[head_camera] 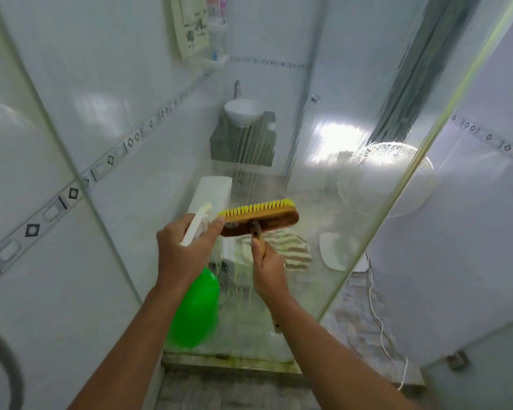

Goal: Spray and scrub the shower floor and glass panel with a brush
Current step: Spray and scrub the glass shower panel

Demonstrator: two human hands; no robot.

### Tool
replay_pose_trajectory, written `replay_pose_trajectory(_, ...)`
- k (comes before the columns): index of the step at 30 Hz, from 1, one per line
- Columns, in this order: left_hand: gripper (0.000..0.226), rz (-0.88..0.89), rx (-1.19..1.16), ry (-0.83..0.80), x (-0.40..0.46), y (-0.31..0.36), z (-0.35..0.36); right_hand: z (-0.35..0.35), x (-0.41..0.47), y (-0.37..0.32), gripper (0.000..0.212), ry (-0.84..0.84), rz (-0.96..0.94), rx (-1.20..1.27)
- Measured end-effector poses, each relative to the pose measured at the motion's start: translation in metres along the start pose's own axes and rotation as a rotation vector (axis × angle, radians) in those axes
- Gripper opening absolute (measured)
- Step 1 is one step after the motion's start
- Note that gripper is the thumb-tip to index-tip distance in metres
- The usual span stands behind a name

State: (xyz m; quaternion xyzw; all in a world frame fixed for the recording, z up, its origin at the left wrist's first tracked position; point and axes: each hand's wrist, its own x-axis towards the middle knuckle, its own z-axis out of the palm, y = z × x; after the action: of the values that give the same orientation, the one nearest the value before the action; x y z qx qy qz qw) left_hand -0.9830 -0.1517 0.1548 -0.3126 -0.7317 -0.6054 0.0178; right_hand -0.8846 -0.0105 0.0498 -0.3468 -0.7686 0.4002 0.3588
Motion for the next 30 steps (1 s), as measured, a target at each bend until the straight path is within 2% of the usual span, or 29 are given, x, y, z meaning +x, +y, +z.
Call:
replay_pose_trajectory(3,0.038,-0.008,-0.004,0.009,-0.004,-0.008,-0.006,0.016,-0.022,0.023,0.047,-0.019,0.068,0.008)
replay_pose_trajectory(5,0.034,-0.024,0.005,0.010,-0.003,-0.018,-0.011,0.020,-0.015,0.013,0.056,0.001,0.056,-0.015)
replay_pose_trajectory(7,0.034,-0.057,0.024,-0.014,-0.003,-0.034,-0.015,0.021,-0.003,-0.015,0.060,0.004,0.001,-0.030)
replay_pose_trajectory(12,0.049,-0.270,0.042,-0.071,-0.016,-0.075,-0.017,0.009,0.040,-0.110,0.045,0.075,-0.184,0.099)
replay_pose_trajectory(16,0.038,-0.250,0.084,-0.071,-0.023,-0.094,-0.031,0.010,0.060,-0.144,0.043,0.082,-0.248,0.109)
replay_pose_trajectory(20,0.046,-0.268,0.062,-0.018,-0.025,-0.102,-0.037,0.030,0.056,-0.140,0.042,0.094,-0.242,0.125)
replay_pose_trajectory(24,0.040,-0.266,0.061,0.061,-0.020,-0.096,-0.048,0.051,0.046,-0.122,0.042,0.055,-0.233,0.094)
replay_pose_trajectory(27,0.032,-0.212,0.021,0.090,-0.022,-0.089,-0.056,0.076,0.023,-0.077,0.047,-0.019,-0.183,0.028)
replay_pose_trajectory(30,0.029,-0.163,0.037,0.075,-0.016,-0.087,-0.061,0.108,-0.012,-0.006,0.057,-0.185,-0.060,-0.083)
